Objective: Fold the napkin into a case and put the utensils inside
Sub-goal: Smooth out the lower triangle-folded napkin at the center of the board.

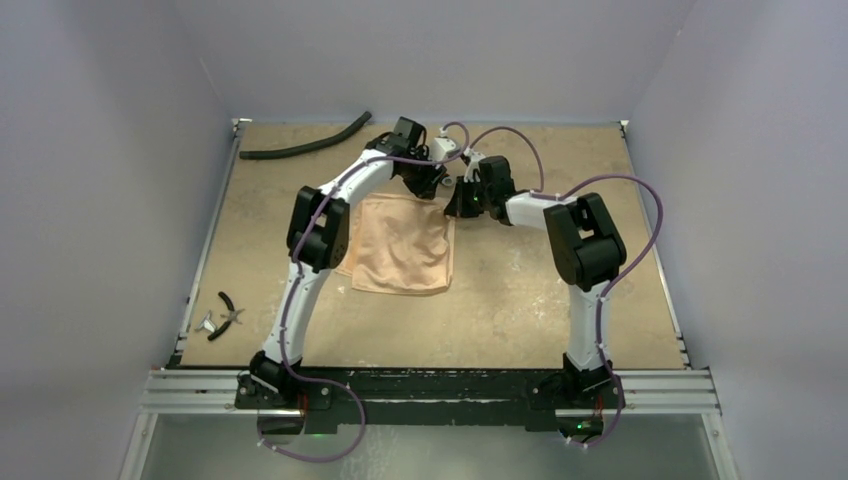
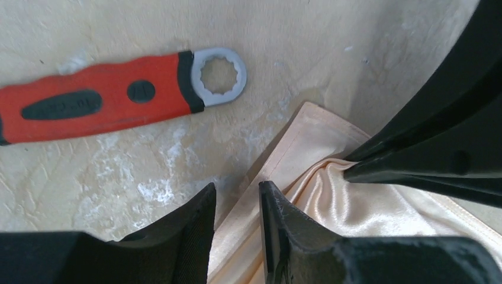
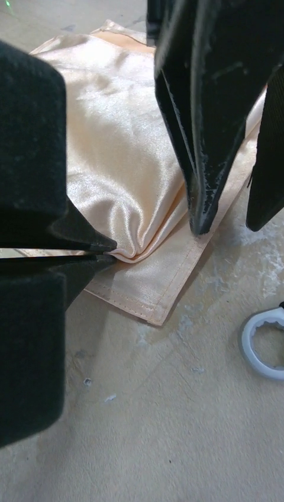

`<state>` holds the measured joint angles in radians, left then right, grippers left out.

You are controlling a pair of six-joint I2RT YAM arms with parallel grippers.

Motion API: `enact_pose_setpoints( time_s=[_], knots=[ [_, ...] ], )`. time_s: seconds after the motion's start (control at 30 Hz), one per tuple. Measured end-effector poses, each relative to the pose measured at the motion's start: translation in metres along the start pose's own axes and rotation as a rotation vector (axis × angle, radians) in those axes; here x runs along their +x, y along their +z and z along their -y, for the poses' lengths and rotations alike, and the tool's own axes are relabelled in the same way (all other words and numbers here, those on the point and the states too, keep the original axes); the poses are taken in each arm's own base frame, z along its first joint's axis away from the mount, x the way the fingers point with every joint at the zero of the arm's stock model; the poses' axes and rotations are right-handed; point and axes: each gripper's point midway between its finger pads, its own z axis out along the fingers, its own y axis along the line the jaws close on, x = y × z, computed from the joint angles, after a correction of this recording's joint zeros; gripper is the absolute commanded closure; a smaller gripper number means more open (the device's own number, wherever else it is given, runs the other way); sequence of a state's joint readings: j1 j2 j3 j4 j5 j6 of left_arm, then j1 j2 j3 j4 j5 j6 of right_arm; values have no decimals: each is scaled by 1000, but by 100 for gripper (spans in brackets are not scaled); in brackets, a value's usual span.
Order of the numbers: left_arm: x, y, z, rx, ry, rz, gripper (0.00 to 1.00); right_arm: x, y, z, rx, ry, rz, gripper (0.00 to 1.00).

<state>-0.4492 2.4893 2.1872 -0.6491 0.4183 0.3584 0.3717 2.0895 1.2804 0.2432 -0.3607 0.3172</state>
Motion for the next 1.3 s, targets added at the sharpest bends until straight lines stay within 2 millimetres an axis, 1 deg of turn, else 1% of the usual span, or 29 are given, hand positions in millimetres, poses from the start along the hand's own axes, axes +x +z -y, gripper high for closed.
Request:
enact_pose_setpoints(
  time_s=[0.1, 0.17, 0.27, 0.37, 0.43, 0.6, 0.67, 0.87, 1.1, 1.3],
  knots=[
    [11, 3, -2, -3, -8, -19, 72, 4, 0, -2, -16, 1, -7, 100],
    [14, 4, -4, -4, -11, -21, 76, 5, 0, -3, -26, 1, -9, 100],
    [15, 6, -6, -4, 9, -13, 80, 6, 0, -6, -43, 2, -11, 100],
    [17, 5, -6, -5, 35, -3, 82, 13, -3, -9, -64, 7, -13, 100],
    [22, 1, 0, 6, 43, -4, 83, 21, -9, -12, -79, 17, -20, 100],
    [45, -15, 25, 59, 53, -40, 84, 44, -28, -22, -120, 60, -44, 100],
    [51, -19, 32, 77, 57, -50, 86, 49, -33, -24, -127, 70, -49, 100],
    [55, -22, 39, 103, 65, -50, 87, 42, -34, -31, -152, 72, -38, 100],
    [57, -23, 42, 111, 76, -51, 87, 18, -34, -39, -170, 53, 0, 100],
    [57, -23, 42, 113, 86, -50, 88, 13, -33, -40, -167, 50, 7, 100]
  ],
)
